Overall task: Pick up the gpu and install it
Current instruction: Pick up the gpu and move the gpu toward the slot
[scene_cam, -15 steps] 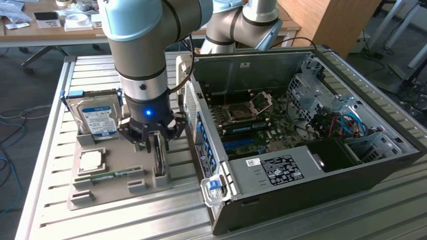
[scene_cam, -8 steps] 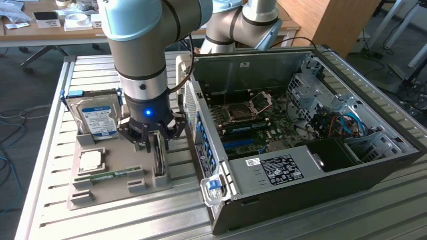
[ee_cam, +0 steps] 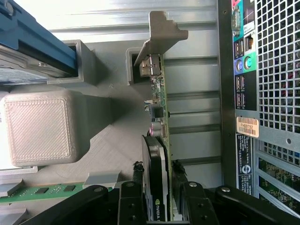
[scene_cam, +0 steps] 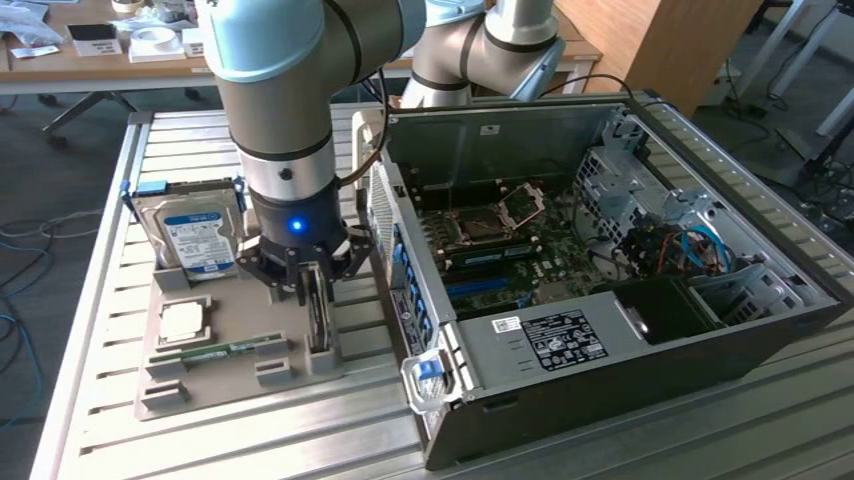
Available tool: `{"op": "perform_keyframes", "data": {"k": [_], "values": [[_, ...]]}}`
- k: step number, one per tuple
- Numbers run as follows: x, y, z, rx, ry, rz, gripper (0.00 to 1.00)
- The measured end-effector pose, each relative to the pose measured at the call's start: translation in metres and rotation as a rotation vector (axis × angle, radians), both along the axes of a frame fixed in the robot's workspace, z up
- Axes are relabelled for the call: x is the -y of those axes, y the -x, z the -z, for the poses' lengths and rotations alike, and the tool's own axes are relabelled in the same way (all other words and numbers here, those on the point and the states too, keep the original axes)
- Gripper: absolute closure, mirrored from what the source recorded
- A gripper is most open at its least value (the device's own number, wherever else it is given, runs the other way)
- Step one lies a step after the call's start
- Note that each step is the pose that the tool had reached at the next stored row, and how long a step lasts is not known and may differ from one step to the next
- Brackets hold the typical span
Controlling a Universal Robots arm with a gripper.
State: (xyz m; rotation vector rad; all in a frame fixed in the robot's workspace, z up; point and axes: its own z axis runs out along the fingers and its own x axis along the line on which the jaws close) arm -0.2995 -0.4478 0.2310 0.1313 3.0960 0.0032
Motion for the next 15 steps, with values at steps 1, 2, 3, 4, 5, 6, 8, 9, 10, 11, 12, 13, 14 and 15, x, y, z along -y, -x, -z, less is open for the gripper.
{"op": "perform_keyframes", "data": {"k": [1,2,3,4,5,6,8,9,10,11,12,13,14,15], "values": [[0.0000,0.0000,0.0000,0.0000,0.0000,0.000,0.62],[0.0000,0.0000,0.0000,0.0000,0.0000,0.000,0.62],[0.0000,0.0000,0.0000,-0.0001,0.0001,0.000,0.63],[0.0000,0.0000,0.0000,-0.0002,0.0001,0.000,0.63],[0.0000,0.0000,0.0000,0.0000,0.0001,0.000,0.69],[0.0000,0.0000,-0.0001,0.0000,0.0001,0.000,0.73],[0.0000,0.0000,0.0000,0.0000,0.0001,0.000,0.73],[0.0000,0.0000,0.0000,0.0000,0.0001,0.000,0.73],[0.0000,0.0000,0.0000,0.0000,0.0001,0.000,0.73],[0.0000,0.0000,0.0000,0.0000,0.0001,0.000,0.73],[0.0000,0.0000,0.0000,0.0000,0.0001,0.000,0.73],[0.0000,0.0000,0.0000,0.0000,0.0001,0.000,0.73],[0.0000,0.0000,0.0000,0.0000,0.0001,0.000,0.73],[0.0000,0.0000,0.0000,0.0000,0.0001,0.000,0.73]]}}
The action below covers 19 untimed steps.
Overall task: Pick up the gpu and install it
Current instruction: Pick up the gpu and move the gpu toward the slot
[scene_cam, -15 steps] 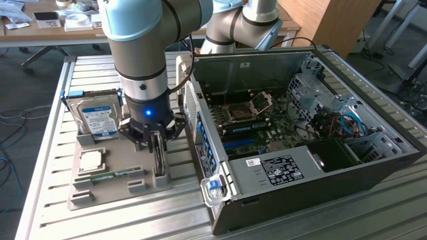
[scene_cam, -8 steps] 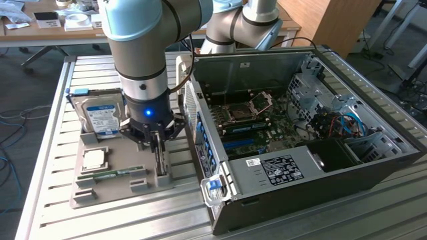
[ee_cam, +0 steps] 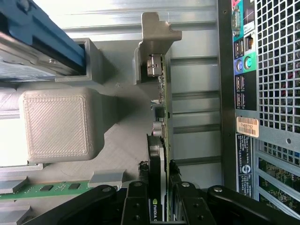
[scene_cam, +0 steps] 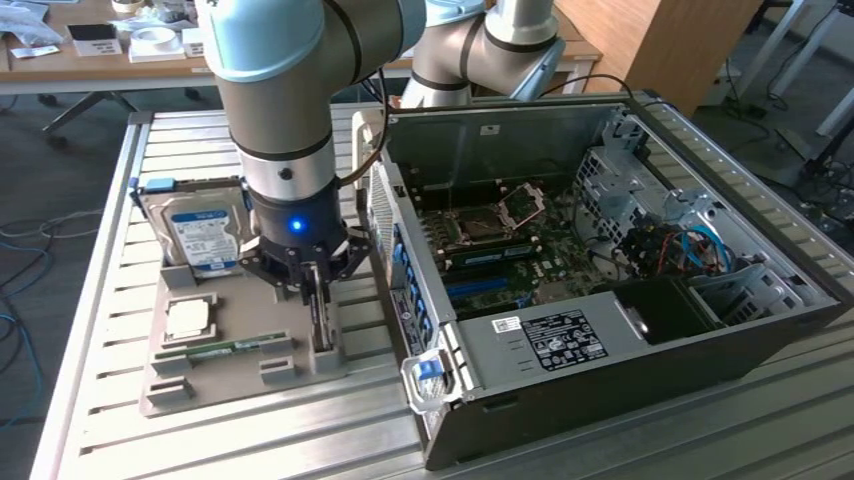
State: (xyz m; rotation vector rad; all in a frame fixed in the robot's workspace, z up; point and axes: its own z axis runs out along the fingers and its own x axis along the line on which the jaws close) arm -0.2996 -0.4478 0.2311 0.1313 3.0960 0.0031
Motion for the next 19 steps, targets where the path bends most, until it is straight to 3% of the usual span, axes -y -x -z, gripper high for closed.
{"op": "perform_keyframes", "data": {"k": [8,14,19], "values": [[0.0000,0.0000,0.0000,0.0000,0.0000,-0.002,0.73],[0.0000,0.0000,0.0000,0.0001,-0.0001,-0.054,0.73],[0.0000,0.0000,0.0000,0.0000,-0.0001,-0.058,0.73]]}}
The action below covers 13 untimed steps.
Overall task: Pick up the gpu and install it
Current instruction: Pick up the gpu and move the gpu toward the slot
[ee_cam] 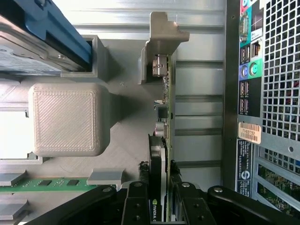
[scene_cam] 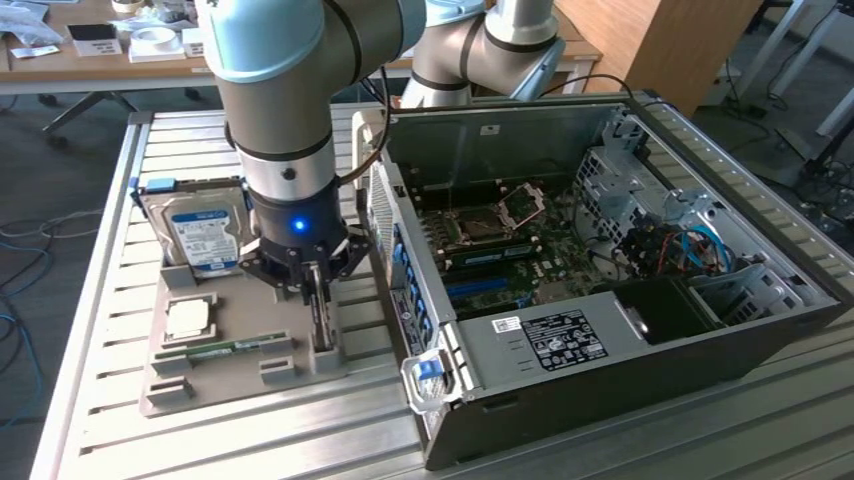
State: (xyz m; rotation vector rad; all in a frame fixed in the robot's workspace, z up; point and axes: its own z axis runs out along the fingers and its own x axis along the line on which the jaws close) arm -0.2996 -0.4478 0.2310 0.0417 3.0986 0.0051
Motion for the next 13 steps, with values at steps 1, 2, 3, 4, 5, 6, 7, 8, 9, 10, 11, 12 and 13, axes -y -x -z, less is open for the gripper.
{"op": "perform_keyframes", "data": {"k": [1,2,3,4,5,6,7,8,9,10,11,12,13], "values": [[0.0000,0.000,0.0000,0.0000,0.0000,0.000,0.73],[0.0000,0.000,0.0000,0.0001,-0.0001,0.000,0.73],[0.0000,0.000,-0.0004,0.0001,-0.0001,0.000,0.73],[0.0000,0.000,-0.0013,-0.0001,0.0001,0.000,0.73],[0.0000,0.000,-0.0025,-0.0001,0.0000,0.000,0.73],[0.0000,0.000,-0.0039,0.0000,0.0000,0.000,0.73],[0.0000,0.000,-0.0055,0.0000,0.0000,0.000,0.73],[0.0000,0.000,-0.0075,0.0000,0.0000,0.000,0.73],[0.0000,0.000,-0.0098,0.0000,0.0000,0.000,0.73],[0.0000,0.000,-0.0121,0.0000,-0.0004,0.000,0.73],[0.0000,0.000,-0.0140,0.0000,-0.0014,0.000,0.73],[0.0000,0.000,-0.0160,-0.0001,-0.0027,0.000,0.73],[0.0000,0.000,-0.0183,0.0000,-0.0034,0.000,0.73]]}}
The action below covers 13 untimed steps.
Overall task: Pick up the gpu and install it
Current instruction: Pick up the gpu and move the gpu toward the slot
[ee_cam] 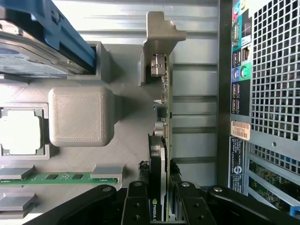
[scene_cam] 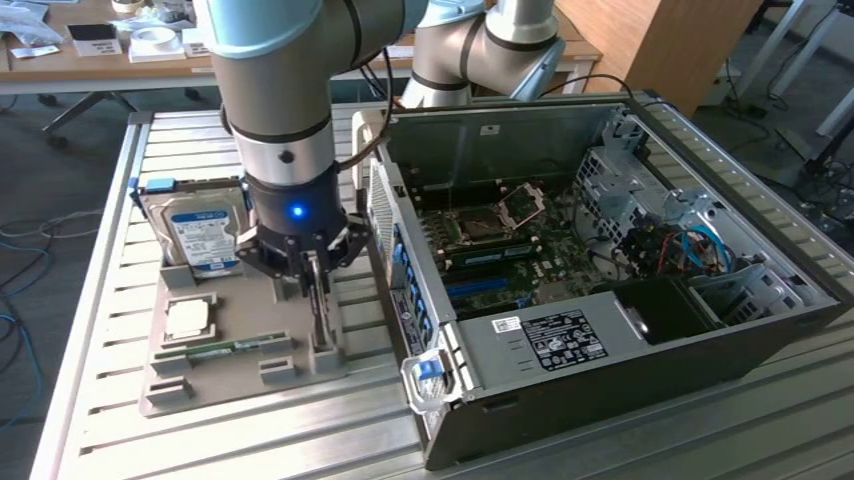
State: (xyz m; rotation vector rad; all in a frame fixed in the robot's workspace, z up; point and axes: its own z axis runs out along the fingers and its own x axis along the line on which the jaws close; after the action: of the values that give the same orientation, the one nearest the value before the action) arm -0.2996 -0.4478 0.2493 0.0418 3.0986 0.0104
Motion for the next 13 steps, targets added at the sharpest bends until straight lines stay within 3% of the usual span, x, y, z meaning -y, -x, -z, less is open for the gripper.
{"op": "perform_keyframes", "data": {"k": [5,13], "values": [[0.0000,0.000,-0.0111,0.0000,-0.0023,0.000,0.73],[0.0000,0.000,-0.0374,0.0000,-0.0023,0.000,0.73]]}}
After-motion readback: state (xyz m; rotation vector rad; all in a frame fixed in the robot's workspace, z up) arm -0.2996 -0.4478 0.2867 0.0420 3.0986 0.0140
